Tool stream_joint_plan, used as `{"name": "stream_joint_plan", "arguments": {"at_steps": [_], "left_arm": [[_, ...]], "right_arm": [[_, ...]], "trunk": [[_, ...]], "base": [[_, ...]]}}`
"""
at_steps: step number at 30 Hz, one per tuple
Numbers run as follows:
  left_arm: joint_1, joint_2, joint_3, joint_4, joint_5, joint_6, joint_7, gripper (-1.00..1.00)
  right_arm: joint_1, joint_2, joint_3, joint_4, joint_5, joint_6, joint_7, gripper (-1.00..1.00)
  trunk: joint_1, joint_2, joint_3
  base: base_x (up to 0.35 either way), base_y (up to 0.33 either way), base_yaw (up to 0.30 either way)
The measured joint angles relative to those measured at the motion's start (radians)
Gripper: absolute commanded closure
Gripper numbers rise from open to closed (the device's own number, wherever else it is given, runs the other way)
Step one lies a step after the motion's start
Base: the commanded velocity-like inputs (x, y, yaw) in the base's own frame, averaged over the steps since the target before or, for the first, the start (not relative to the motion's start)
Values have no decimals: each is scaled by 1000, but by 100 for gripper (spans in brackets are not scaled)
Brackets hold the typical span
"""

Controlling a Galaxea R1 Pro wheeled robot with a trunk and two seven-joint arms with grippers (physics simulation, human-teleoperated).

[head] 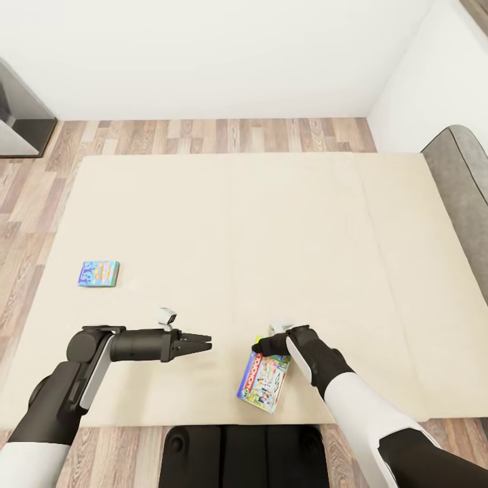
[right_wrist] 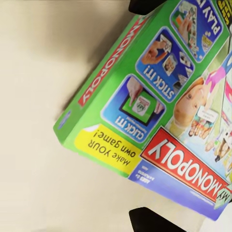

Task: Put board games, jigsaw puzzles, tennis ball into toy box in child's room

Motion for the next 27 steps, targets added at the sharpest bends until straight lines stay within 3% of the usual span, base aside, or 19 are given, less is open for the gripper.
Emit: {"name": "stream_joint_plan", "arguments": {"at_steps": [27], "left_arm": [[0,0,0,0,-1,0,0,-100]], "right_arm": [[0,0,0,0,0,0,0,-100]], "trunk": [[0,0,0]], "base": [[0,20,0]]}}
